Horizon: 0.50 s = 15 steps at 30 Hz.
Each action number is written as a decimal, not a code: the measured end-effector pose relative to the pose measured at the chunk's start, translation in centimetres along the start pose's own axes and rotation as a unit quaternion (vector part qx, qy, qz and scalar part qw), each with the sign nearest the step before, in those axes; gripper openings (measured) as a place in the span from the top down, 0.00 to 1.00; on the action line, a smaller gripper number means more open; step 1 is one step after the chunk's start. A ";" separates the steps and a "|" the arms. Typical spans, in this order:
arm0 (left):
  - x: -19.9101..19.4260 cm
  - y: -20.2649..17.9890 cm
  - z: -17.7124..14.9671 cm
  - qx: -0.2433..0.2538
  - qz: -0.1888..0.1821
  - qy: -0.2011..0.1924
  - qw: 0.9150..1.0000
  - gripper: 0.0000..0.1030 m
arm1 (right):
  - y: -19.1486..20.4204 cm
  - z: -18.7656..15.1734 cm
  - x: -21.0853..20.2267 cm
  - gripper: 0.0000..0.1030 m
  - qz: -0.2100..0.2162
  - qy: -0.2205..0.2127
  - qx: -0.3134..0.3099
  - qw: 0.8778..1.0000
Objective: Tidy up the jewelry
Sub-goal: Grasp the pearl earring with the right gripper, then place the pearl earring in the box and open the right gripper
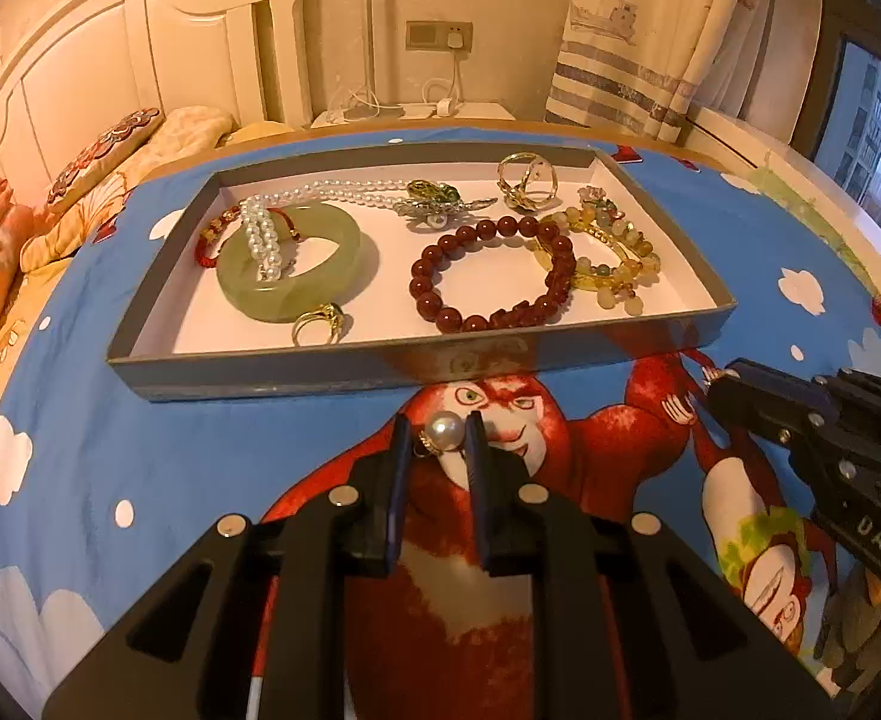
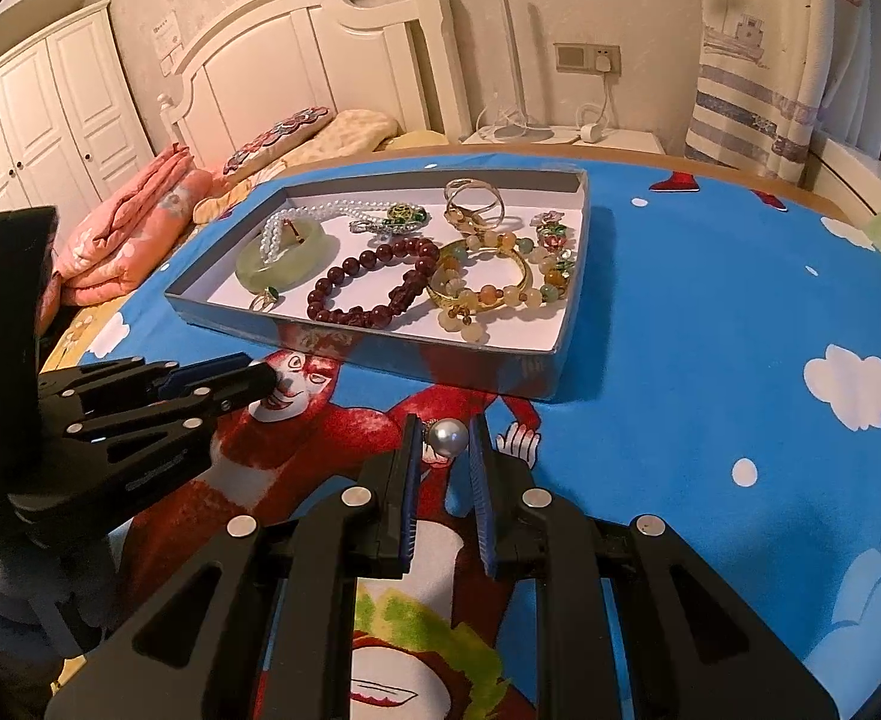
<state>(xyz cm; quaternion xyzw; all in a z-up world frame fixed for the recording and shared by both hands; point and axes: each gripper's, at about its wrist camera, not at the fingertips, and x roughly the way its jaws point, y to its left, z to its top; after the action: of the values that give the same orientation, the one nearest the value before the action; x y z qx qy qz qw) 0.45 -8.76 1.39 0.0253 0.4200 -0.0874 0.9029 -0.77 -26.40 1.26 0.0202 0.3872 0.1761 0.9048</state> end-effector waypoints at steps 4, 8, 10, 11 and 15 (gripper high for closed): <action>-0.6 0.5 -0.1 -0.006 -0.002 -0.007 1.000 0.83 | 0.2 0.2 -0.2 0.83 0.002 -0.005 0.004 1.000; -1.3 1.1 0.0 -0.013 -0.003 -0.016 1.000 0.83 | 1.2 0.7 -0.5 0.83 0.014 -0.020 -0.001 1.000; -1.8 1.3 0.1 -0.015 -0.002 -0.023 1.000 0.83 | 1.7 1.0 -0.7 0.83 0.017 -0.027 -0.007 0.999; -2.0 1.4 0.1 -0.016 -0.002 -0.026 1.000 0.83 | 1.9 1.2 -0.8 0.83 0.020 -0.031 -0.008 0.999; -3.0 2.0 0.7 -0.022 -0.002 -0.044 0.999 0.83 | 2.9 2.3 -0.5 0.83 0.025 -0.040 -0.021 0.999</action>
<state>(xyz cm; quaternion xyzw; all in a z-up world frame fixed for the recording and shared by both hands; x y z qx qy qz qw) -0.53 -6.50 4.11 0.0003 0.3813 -0.0812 0.9209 -0.38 -23.60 3.72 0.0178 0.3460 0.2054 0.9153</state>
